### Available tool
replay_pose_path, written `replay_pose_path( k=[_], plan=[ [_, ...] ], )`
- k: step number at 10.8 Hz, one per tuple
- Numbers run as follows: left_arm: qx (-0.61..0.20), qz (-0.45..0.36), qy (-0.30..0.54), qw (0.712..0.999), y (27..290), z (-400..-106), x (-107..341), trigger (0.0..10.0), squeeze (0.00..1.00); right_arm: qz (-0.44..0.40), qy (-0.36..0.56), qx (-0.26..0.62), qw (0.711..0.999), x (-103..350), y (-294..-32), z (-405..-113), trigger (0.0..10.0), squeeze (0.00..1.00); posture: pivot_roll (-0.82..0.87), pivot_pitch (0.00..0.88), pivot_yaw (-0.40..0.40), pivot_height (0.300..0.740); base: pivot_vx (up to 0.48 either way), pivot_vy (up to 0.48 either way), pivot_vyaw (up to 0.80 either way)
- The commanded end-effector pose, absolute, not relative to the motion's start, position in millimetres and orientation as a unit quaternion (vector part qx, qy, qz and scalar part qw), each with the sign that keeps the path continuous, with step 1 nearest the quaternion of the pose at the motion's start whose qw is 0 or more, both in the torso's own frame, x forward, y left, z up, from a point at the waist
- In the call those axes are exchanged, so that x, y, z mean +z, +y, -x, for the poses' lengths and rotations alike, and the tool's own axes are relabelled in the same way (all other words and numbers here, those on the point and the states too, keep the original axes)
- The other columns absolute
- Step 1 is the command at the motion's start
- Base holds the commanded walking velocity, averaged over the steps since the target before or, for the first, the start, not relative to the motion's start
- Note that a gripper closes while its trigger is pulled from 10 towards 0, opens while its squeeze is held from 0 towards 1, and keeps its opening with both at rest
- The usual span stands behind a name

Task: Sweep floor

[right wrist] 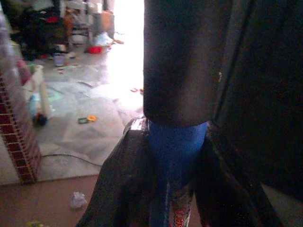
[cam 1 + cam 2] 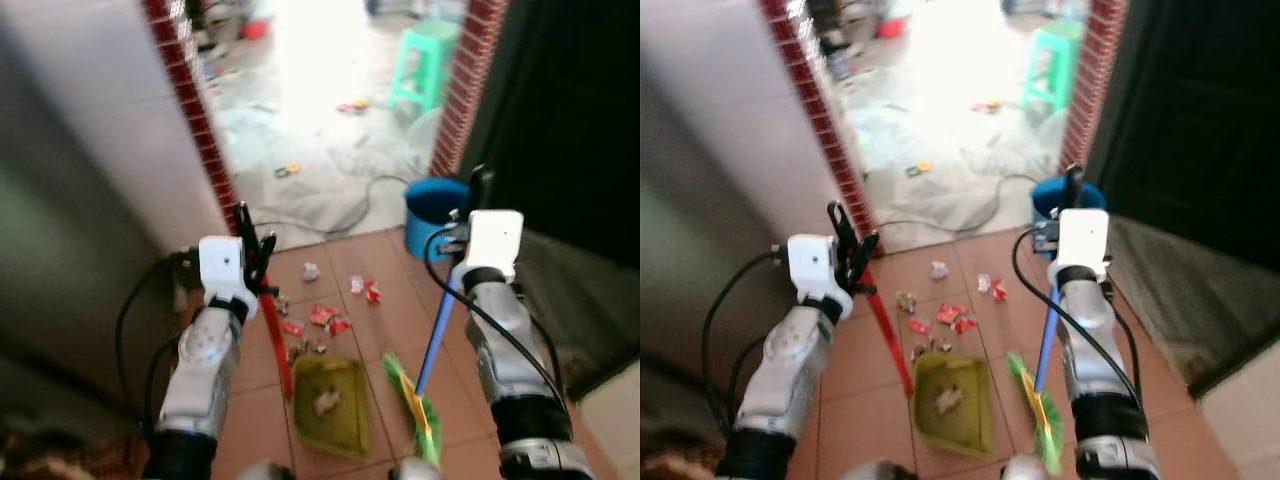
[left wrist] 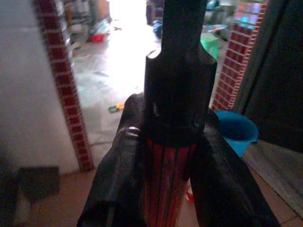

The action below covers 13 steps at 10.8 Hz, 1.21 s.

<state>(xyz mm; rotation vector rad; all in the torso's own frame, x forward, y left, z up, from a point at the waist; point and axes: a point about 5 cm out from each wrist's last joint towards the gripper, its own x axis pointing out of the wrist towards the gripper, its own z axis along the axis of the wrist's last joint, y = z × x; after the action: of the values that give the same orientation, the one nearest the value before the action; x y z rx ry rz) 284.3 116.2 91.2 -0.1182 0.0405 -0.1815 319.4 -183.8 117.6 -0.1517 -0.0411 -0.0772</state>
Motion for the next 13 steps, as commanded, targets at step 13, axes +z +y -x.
replay_pose_path(
  k=[13],
  plan=[
    [-0.058, 0.052, 0.003, 0.997, 126.4, -276.5, 92.7, 10.0, 0.00, 0.101, -0.043, 0.030, 0.993, 122.0, -155.5, -333.1, 10.0, 0.00, -0.07, 0.000, 0.000, 0.740, 0.000, 0.000, 0.00]
  ],
)
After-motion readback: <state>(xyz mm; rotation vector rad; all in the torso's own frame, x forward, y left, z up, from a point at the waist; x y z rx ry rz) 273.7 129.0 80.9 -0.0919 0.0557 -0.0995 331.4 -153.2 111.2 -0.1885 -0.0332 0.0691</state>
